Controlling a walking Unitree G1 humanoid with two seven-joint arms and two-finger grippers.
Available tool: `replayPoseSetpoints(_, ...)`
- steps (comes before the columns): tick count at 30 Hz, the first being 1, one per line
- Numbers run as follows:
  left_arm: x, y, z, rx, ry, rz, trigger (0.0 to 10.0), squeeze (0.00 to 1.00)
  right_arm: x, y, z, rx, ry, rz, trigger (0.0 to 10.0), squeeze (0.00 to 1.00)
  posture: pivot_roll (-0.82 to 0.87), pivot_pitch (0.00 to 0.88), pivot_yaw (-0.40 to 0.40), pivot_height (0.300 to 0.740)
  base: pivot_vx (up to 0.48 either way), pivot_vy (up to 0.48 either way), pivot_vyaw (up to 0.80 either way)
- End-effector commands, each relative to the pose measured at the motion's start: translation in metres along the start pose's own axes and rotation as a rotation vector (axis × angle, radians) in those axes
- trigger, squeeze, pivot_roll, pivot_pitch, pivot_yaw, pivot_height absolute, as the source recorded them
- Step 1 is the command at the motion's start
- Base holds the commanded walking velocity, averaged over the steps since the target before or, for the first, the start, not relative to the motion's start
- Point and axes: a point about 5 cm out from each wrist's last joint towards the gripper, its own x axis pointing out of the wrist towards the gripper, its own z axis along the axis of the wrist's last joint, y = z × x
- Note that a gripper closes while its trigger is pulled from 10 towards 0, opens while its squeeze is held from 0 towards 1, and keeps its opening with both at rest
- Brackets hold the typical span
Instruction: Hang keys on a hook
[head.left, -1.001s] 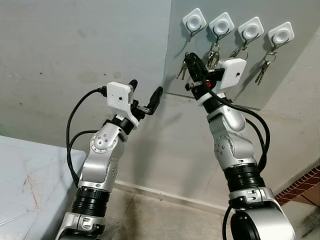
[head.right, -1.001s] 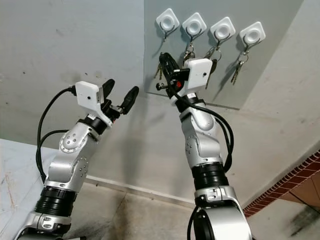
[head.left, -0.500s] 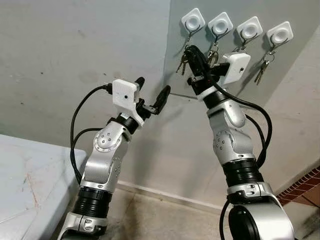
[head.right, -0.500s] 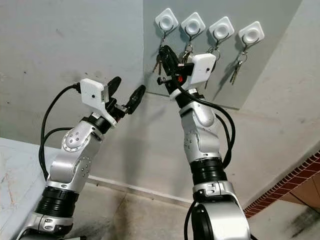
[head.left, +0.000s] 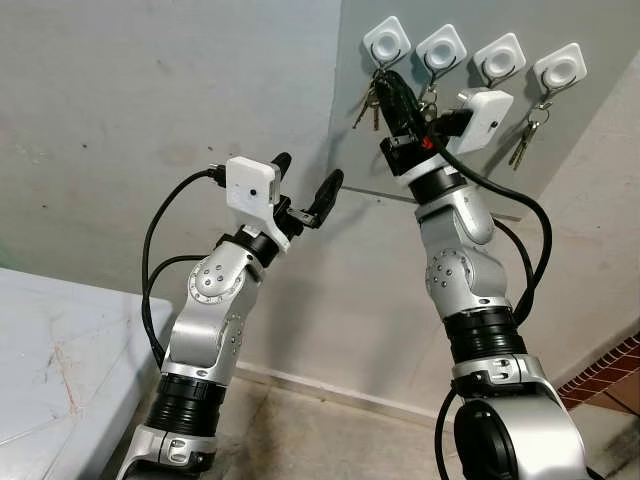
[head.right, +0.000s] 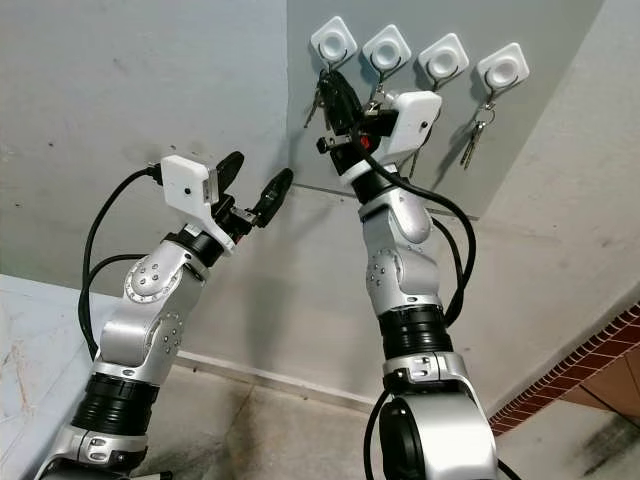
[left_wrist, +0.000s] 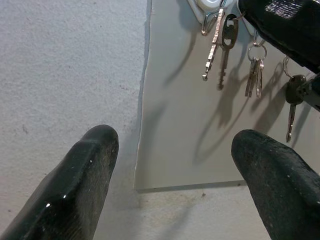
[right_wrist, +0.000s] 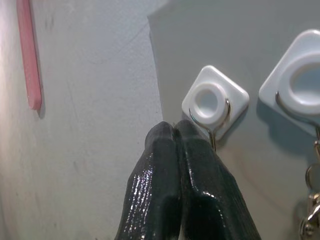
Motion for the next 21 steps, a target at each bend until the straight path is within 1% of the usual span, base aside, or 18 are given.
replayPoseSetpoints(1,0.0023,-0.0029,0.0061,0.013,-0.017,-0.011,10.0,0.00,0.0063,0.0004,0.0057,0.019,-0.021,0.008,10.0,0.00,0.03,0.000,-0.037,0.740,0.000,0.000,0.00)
replayPoseSetpoints(9,0.0019,-0.0031,0.0057,0.005,-0.020,-0.005,10.0,0.00,0.0074,0.0001,0.0044,0.069,-0.021,0.000,10.0,0.00,0.03,0.000,-0.043,0.740,0.000,0.000,0.00)
replayPoseSetpoints(14,0.0020,-0.0036,0.0059,0.000,-0.022,-0.002,10.0,0.00,0.0072,-0.0033,0.0026,0.132,-0.020,-0.025,10.0,0.00,0.03,0.000,-0.044,0.740,0.000,0.000,0.00)
replayPoseSetpoints(15,0.0020,-0.0036,0.0059,0.000,-0.022,-0.002,10.0,0.00,0.0072,-0.0033,0.0026,0.132,-0.020,-0.025,10.0,0.00,0.03,0.000,-0.044,0.740,0.000,0.000,0.00)
replayPoseSetpoints(18,0.0020,-0.0040,0.0061,-0.003,-0.022,-0.002,10.0,0.00,0.0058,-0.0055,0.0017,0.187,-0.025,-0.044,10.0,0.00,0.03,0.000,-0.044,0.740,0.000,0.000,0.00)
replayPoseSetpoints(21,0.0019,-0.0040,0.0061,-0.004,-0.022,0.000,10.0,0.00,0.0051,-0.0063,0.0015,0.199,-0.027,-0.050,10.0,0.00,0.03,0.000,-0.043,0.740,0.000,0.000,0.00)
